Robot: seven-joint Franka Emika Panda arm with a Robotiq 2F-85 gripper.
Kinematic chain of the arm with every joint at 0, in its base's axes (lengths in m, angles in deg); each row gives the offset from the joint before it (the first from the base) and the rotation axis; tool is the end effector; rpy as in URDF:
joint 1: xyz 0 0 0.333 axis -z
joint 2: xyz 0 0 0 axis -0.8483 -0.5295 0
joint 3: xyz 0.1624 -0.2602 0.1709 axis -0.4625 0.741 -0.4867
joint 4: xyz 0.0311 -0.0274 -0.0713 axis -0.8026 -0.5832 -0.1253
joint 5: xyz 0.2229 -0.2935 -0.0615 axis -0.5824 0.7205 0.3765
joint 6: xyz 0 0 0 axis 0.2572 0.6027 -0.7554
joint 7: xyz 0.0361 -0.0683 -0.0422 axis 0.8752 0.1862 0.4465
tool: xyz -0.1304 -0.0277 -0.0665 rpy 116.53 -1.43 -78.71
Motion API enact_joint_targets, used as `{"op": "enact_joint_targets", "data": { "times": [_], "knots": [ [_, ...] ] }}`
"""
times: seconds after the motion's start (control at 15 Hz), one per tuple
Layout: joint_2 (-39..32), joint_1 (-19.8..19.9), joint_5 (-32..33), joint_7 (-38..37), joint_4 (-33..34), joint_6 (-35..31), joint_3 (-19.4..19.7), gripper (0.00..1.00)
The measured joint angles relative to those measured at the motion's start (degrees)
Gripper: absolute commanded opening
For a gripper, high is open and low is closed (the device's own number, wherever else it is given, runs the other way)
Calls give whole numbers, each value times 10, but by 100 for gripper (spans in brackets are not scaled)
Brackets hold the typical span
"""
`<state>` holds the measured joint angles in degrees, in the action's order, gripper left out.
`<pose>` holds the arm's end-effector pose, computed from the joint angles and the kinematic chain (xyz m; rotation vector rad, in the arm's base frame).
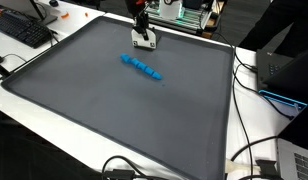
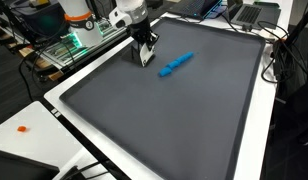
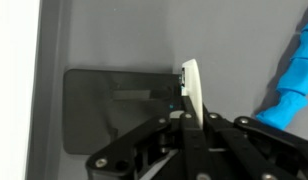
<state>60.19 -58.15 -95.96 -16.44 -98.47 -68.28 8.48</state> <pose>0.4136 0.0045 0.2504 -2.2201 1.8445 0.2872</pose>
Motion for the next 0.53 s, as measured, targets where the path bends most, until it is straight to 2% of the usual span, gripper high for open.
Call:
{"op": "enact_joint_targets", "data": {
  "times": [0.07, 0.53],
  "knots": [
    [0, 0, 0, 3, 1, 0, 0, 34],
    [4, 1, 30, 6, 0, 3, 2, 88]
  ]
}}
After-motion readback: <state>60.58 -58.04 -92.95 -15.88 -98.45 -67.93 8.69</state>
